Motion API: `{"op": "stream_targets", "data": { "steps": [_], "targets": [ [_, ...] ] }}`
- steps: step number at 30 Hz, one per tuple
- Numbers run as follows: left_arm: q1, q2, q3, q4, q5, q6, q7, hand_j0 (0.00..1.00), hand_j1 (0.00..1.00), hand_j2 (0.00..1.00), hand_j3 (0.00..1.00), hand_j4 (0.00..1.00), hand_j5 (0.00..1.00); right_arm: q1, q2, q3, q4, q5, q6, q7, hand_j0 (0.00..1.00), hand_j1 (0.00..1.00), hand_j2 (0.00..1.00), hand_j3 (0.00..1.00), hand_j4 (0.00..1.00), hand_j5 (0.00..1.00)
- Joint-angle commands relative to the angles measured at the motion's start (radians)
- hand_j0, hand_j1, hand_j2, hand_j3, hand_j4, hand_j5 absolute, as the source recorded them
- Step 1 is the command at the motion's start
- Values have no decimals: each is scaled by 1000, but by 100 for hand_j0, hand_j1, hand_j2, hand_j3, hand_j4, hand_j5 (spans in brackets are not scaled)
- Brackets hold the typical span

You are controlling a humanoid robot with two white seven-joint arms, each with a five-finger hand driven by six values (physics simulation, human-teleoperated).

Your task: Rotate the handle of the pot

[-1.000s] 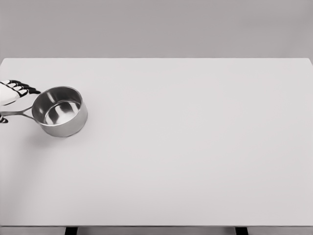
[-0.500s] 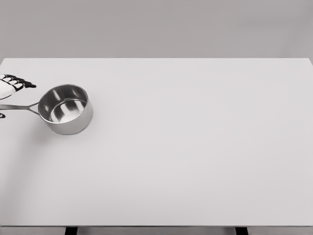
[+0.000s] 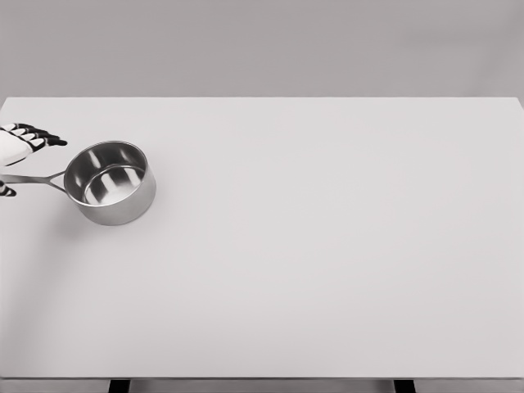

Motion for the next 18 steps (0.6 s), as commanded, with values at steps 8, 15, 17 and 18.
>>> {"op": "stream_targets", "data": {
  "steps": [8, 15, 17, 18],
  "targets": [
    [-2, -4, 3, 5, 8, 2, 2, 100, 100, 100, 100, 100, 100, 0, 0, 0, 0, 0, 0, 0, 100, 100, 100, 100, 100, 100],
    [-23, -18, 2, 17, -2, 2, 2, 100, 100, 100, 100, 100, 100, 0, 0, 0, 0, 0, -1, 0, 100, 100, 100, 100, 100, 100],
    [-23, -18, 2, 20, -2, 2, 2, 100, 100, 100, 100, 100, 100, 0, 0, 0, 0, 0, 0, 0, 100, 100, 100, 100, 100, 100],
    [-26, -24, 2, 25, -2, 2, 2, 100, 100, 100, 100, 100, 100, 0, 0, 0, 0, 0, 0, 0, 100, 100, 100, 100, 100, 100]
  ]
}}
